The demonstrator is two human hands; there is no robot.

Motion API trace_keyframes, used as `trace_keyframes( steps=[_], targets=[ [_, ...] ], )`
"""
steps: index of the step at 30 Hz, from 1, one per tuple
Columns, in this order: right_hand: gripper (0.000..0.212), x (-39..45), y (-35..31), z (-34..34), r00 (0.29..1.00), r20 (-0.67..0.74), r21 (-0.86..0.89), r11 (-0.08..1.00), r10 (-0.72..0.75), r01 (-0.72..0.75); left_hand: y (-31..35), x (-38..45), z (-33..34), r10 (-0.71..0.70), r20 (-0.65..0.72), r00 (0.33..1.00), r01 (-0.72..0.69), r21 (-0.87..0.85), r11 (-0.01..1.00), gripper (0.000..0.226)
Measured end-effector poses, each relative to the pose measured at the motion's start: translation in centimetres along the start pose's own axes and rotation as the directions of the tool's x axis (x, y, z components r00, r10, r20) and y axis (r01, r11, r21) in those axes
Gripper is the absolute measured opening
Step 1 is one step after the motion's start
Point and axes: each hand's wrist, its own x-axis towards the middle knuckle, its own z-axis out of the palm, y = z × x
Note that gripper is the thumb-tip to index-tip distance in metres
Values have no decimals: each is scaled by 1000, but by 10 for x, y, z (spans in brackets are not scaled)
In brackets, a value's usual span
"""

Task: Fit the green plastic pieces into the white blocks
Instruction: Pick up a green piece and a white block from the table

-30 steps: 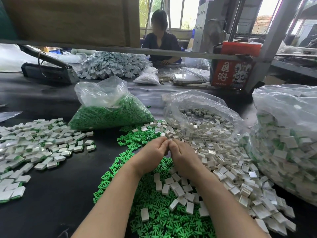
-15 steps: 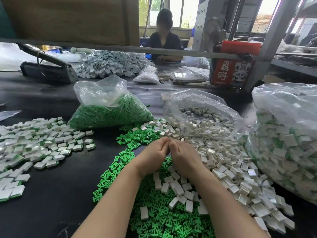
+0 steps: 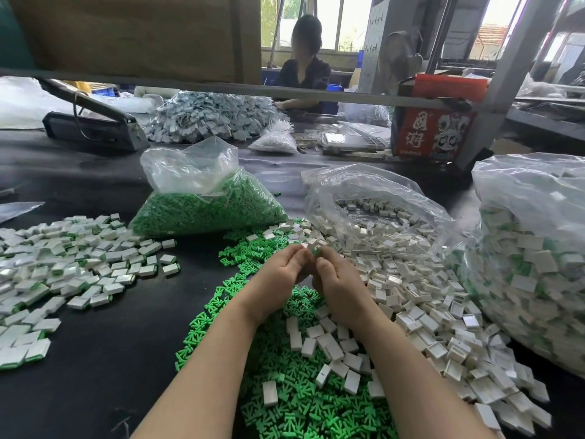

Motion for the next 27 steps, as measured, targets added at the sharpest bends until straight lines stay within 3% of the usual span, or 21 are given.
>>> trace_keyframes(
  steps=[4,9,14,20,27],
  targets=[
    [21,1,3,-1,996,-85,-21,999,-36,34,5,-1,0,9,16,1000,-9,3,1000,24],
    [26,2,6,-1,983,-149,-83,992,-111,100,5,-1,1,-3,24,1000,2,13,1000,23],
    [25,2,5,-2,988,-127,-83,993,-89,79,3,-1,6,6,33,999,-7,27,1000,21],
    [30,-2,0,-3,990,-71,-224,969,-119,101,1,-1,6,-5,50,999,1,80,997,22],
    [42,-1,4,4,998,-50,-360,933,-43,22,-3,3,7,-3,62,998,-9,196,981,23]
  ],
)
